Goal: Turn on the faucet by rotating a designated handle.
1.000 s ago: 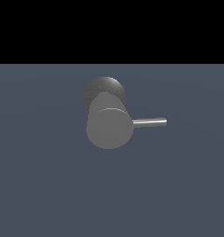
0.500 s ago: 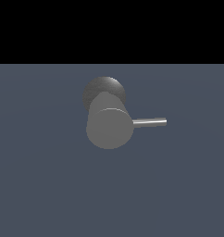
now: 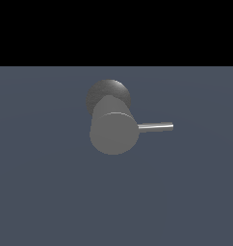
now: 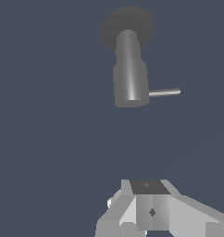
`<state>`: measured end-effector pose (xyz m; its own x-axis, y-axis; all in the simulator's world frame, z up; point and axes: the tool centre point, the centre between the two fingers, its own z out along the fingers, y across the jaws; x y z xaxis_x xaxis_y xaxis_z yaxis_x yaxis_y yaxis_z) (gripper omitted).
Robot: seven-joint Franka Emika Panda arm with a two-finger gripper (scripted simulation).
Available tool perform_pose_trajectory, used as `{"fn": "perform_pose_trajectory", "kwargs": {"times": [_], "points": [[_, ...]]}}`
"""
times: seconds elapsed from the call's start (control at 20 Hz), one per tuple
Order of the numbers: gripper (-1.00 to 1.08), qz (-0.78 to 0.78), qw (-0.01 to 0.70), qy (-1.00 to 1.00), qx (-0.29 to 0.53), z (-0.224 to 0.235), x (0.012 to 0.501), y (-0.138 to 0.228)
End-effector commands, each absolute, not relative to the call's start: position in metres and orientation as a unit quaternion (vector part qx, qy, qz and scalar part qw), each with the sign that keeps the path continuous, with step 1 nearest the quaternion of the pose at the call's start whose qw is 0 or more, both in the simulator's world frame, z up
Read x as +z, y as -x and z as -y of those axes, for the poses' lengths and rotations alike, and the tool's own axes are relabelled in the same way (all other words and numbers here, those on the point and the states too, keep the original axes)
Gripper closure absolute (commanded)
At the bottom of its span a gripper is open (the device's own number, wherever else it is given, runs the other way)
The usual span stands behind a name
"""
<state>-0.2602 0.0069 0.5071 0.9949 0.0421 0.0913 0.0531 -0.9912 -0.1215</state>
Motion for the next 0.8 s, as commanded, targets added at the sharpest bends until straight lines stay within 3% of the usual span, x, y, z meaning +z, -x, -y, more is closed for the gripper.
{"fn": "perform_pose_trajectory", "kwargs": {"times": [0.0, 0.75], "points": [[1.08, 0.027, 0.087, 0.994, -0.061, -0.007, 0.514, 0.259], [1.08, 0.043, 0.348, 0.907, -0.232, 0.019, 0.597, 0.247]]}}
